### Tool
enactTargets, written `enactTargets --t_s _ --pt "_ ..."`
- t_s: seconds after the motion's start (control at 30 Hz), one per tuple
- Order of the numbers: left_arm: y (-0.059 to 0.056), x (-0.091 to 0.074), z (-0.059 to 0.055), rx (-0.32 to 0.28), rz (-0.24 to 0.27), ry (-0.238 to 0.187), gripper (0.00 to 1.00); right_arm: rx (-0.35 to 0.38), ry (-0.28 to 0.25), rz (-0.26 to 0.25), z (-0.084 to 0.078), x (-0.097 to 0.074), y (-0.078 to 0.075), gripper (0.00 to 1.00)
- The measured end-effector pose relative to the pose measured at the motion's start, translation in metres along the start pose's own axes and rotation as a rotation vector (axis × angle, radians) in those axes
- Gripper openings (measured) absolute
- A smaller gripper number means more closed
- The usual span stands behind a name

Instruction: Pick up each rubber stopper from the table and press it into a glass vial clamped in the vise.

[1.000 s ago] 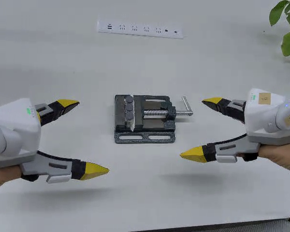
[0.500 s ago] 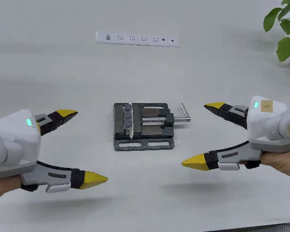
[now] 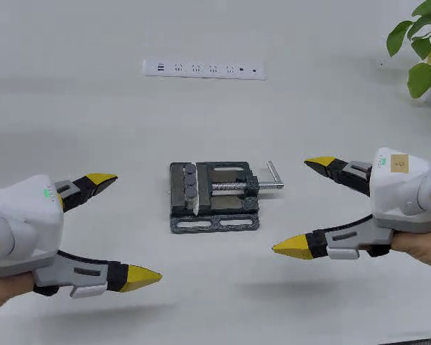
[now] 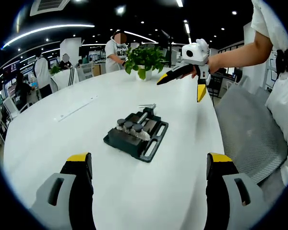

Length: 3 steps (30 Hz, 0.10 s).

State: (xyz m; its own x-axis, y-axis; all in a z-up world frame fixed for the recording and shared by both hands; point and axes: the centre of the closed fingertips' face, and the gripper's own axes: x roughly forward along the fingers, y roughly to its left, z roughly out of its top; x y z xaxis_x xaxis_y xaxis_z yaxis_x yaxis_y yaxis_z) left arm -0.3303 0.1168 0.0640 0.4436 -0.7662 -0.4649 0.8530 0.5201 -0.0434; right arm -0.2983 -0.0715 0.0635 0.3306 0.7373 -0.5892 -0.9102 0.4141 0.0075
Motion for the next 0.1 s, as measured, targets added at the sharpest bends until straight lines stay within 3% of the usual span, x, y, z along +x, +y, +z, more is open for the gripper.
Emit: enactTargets --t_s 0.1 --pt "-0.0001 -0.0005 -0.0004 0.0 0.001 0.001 0.99 -0.002 -0.004 -0.001 0.0015 -0.0001 -0.0005 0.98"
